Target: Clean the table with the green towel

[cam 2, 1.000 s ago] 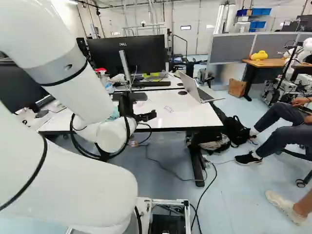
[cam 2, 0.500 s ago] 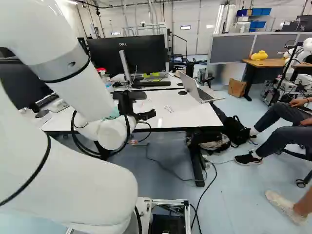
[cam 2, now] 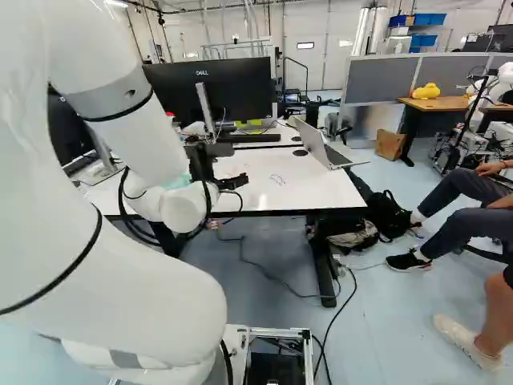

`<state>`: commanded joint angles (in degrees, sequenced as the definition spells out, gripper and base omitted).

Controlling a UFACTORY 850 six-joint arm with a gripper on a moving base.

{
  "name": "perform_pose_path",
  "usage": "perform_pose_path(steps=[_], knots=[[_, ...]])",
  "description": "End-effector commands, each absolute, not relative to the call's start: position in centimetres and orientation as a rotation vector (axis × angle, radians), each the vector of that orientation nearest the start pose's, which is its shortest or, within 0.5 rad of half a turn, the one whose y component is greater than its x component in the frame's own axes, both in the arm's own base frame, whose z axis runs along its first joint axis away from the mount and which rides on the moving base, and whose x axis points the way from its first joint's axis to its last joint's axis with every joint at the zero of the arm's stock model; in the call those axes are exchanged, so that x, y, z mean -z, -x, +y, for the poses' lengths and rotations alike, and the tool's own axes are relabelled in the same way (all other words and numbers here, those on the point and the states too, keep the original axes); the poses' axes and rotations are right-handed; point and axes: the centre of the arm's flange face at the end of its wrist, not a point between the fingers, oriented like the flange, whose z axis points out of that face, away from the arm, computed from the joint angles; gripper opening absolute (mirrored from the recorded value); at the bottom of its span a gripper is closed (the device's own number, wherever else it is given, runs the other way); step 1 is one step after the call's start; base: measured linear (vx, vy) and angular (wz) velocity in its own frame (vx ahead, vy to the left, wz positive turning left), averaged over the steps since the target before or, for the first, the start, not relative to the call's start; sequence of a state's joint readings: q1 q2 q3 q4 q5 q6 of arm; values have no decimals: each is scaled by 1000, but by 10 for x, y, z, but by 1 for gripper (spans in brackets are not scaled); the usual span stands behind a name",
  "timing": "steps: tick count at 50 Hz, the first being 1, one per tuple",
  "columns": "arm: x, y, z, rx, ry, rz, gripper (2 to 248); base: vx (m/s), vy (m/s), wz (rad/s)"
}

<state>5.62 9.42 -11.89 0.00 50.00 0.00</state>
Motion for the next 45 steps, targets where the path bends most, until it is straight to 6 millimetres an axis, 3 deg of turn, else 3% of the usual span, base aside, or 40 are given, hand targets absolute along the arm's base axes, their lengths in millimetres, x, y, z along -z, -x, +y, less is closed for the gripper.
perform_pose_path(steps=[32,45], knots=[[-410,-348,73,1847,2371,-245,247,0,0,0],[-410,-362,91,1811,2363,-293,247,0,0,0]])
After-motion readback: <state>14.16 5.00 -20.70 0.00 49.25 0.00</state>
